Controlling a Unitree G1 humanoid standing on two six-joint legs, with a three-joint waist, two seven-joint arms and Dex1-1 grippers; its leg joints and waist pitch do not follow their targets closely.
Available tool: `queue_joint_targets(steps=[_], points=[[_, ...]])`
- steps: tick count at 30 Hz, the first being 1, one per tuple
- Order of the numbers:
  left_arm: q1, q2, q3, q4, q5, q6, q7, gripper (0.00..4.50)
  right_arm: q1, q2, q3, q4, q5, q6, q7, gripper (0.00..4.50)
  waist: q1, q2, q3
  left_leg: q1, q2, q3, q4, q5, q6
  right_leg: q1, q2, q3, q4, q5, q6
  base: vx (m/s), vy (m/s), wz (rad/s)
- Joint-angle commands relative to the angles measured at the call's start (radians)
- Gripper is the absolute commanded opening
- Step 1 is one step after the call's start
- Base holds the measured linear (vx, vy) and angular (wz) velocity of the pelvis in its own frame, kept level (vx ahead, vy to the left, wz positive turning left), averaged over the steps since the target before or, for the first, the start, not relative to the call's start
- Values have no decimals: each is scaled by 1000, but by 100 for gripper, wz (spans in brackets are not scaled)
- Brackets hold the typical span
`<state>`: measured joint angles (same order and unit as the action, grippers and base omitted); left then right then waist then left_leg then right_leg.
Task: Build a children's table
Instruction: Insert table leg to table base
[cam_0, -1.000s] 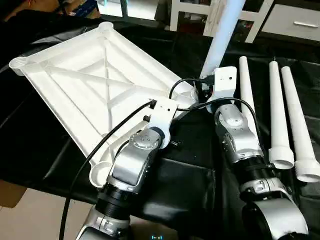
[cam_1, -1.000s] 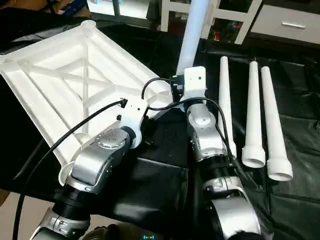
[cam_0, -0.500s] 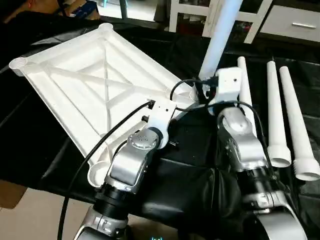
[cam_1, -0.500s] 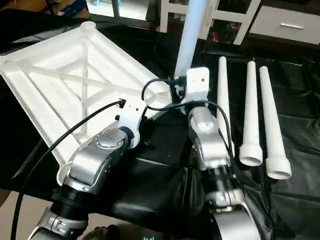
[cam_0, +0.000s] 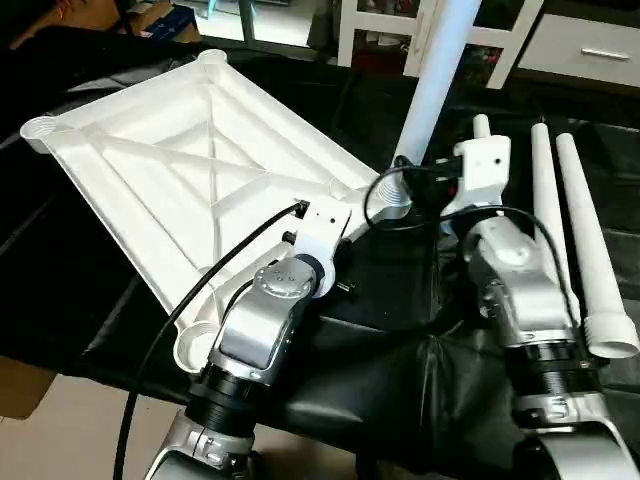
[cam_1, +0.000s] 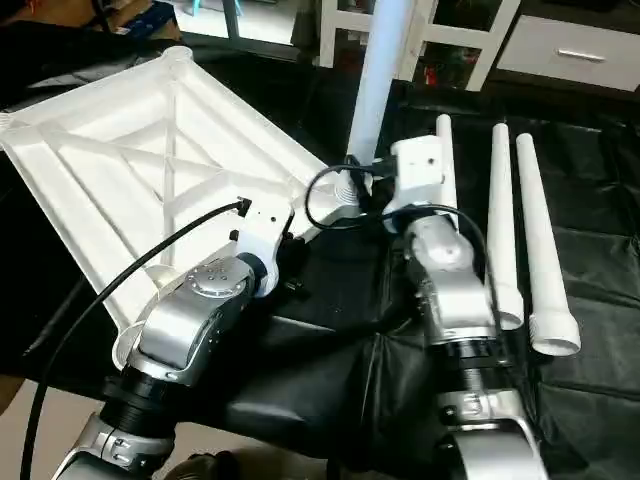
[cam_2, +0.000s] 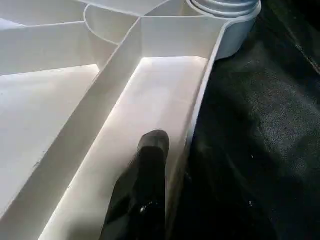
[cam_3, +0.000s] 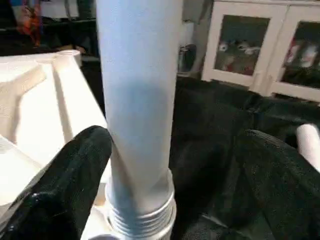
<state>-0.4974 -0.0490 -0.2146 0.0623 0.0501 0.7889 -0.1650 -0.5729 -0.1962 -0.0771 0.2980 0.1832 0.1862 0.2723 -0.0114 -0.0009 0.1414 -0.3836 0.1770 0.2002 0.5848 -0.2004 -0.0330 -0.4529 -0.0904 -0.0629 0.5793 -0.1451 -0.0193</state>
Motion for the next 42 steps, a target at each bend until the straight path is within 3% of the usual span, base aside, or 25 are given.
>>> queue_joint_targets(steps=[1, 8, 9, 11, 16, 19, 20, 22, 24, 28, 35, 42], points=[[47, 21, 2, 58, 3, 39, 0, 53, -10, -25, -20, 14, 65, 32, 100, 435, 13, -12, -83, 9, 40, -17, -43, 33, 247, 79, -45, 40, -36, -18, -310, 0, 0, 0], [48, 27, 0, 53, 1, 42, -5, 53, -15, -98, -14, 49, 103, 34, 266, 435, 19, -17, -83, 7, 42, -18, -38, 23, 250, 77, -45, 38, -40, -83, -310, 0, 0, 0], [51, 28, -2, 49, 1, 44, -8, 53, -19, -125, -2, 69, 97, 25, 317, 435, 17, -25, -83, 7, 41, -17, -38, 12, 251, 77, -45, 37, -42, -96, -308, 0, 0, 0], [56, 31, -6, 40, 0, 48, -13, 53, -26, -159, 15, 96, 85, 5, 382, 435, 20, -22, -81, 6, 41, -17, -38, -3, 244, 76, -47, 37, -46, -130, -301, 0, 0, 0], [62, 44, -23, 26, -4, 48, -33, 53, -38, -185, 23, 126, 75, -21, 419, 435, 21, -28, -82, 5, 41, -18, -36, 13, 250, 75, -48, 37, -44, -137, -293, 0, 0, 0], [91, 127, -122, -35, -14, 14, -162, 53, -55, -228, 37, 158, 69, -34, 497, 435, 25, -32, -80, 8, 43, -19, -34, 16, 262, 71, -48, 36, -44, -158, -293, 0, 0, 0], [99, 148, -144, -51, -15, 9, -190, 53, -53, -238, 41, 154, 74, -31, 524, 435, 31, -28, -79, 10, 45, -20, -35, 15, 261, 70, -49, 37, -42, -170, -290, 0, 0, 0], [109, 175, -159, -74, -22, 7, -225, 53, -46, -257, 45, 141, 87, -23, 573, 435, 34, -28, -76, 12, 47, -19, -35, 12, 258, 67, -48, 37, -42, -182, -287, 0, 0, 0], [116, 194, -162, -85, -24, 2, -243, 53, -37, -274, 48, 126, 98, -18, 617, 435, 45, -26, -73, 16, 49, -17, -37, -14, 234, 62, -46, 38, -46, -218, -280, 0, 0, 0], [125, 229, -162, -95, -24, -17, -271, 53, -13, -301, 53, 94, 106, -14, 667, 435, 50, -27, -70, 18, 50, -17, -43, -55, 193, 62, -48, 41, -51, -248, -262, 0, 0, 0], [136, 273, -178, -123, -38, -38, -322, 53, 17, -336, 54, 62, 123, -9, 726, 435, 48, -29, -70, 11, 46, -18, -43, -55, 188, 66, -50, 43, -50, -240, -259, 0, 0, 0], [143, 320, -213, -156, -68, -82, -425, 53, 19, -357, 43, 78, 128, -5, 771, 435, 50, -24, -70, 14, 49, -19, -45, -46, 186, 64, -49, 42, -48, -226, -265, 0, 0, 0]])
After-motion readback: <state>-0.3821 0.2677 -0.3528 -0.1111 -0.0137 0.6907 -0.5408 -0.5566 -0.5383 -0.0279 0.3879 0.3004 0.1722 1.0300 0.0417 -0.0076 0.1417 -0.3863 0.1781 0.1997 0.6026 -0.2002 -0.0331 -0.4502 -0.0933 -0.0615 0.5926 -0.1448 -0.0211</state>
